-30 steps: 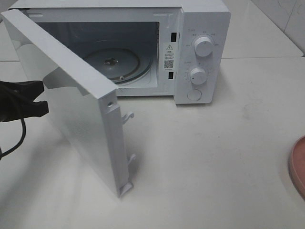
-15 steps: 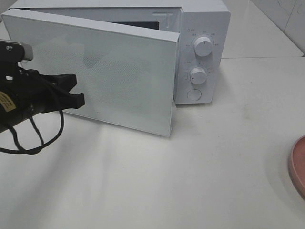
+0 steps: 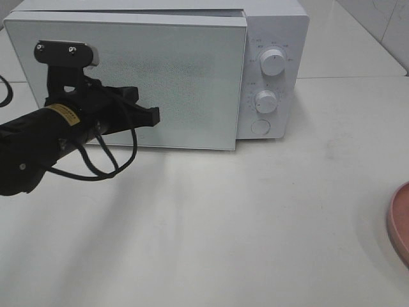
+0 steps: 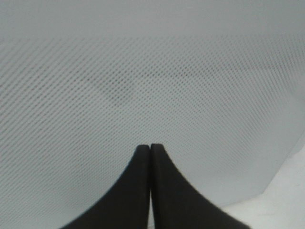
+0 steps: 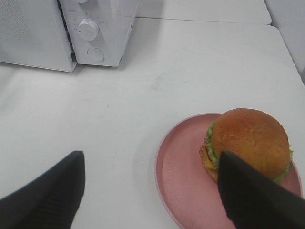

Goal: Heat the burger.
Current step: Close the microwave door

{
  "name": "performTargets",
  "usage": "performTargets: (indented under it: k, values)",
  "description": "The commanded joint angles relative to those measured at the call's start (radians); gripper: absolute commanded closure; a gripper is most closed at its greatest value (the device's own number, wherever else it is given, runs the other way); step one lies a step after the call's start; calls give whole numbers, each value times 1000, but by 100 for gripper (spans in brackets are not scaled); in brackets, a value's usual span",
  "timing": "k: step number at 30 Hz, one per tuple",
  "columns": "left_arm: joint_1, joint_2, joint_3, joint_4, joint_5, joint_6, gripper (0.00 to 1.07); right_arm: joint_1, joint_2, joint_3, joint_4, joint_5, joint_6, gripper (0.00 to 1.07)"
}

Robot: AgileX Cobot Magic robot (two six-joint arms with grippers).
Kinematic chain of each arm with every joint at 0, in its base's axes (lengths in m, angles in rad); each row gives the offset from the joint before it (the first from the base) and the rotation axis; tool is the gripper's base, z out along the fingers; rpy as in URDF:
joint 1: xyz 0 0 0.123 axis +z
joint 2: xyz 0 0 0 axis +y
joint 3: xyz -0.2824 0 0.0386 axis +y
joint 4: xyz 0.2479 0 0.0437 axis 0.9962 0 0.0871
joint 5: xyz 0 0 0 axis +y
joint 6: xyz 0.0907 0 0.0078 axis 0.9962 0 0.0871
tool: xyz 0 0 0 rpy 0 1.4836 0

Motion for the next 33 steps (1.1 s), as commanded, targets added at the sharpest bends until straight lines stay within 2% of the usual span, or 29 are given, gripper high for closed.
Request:
performTargets:
  k: [1, 5, 6, 7, 8, 11, 18, 19, 20, 21, 24, 27, 33]
  values:
    - [-31, 25, -69, -53, 43, 39, 107, -4, -27, 2, -1, 1, -12, 32]
    - [-51, 49, -124, -95, 64, 71, 107, -4, -27, 2, -1, 1, -12, 32]
    - [-66, 64, -165, -134, 81, 100, 107, -4, -27, 2, -1, 1, -12, 32]
    - [-66, 64, -165, -134, 81, 100, 107, -4, -27, 2, -1, 1, -12, 32]
    - [-79, 80, -200, -165, 96, 132, 107, -4, -27, 2, -1, 1, -12, 32]
    - [-95, 106, -248, -194, 103, 165, 107, -4, -27, 2, -1, 1, -12, 32]
    - [-99, 147, -343, -260, 144, 190, 107, -4, -27, 2, -1, 1, -12, 32]
    - [-99, 157, -374, -297, 159, 221, 107, -4, -27, 2, -1, 1, -12, 32]
    - [-99, 157, -374, -297, 159, 221, 107, -4, -27, 2, -1, 1, -12, 32]
    - [-99, 167, -397, -324, 158, 251, 107, -4, -27, 2, -1, 1, -12, 32]
    - [-98, 187, -435, -349, 159, 286, 107, -4, -27, 2, -1, 1, -12, 32]
    - [-98, 212, -480, -369, 164, 309, 107, -4, -27, 2, -1, 1, -12, 32]
    - [-98, 217, -495, -370, 175, 309, 107, -4, -27, 2, -1, 1, -12, 32]
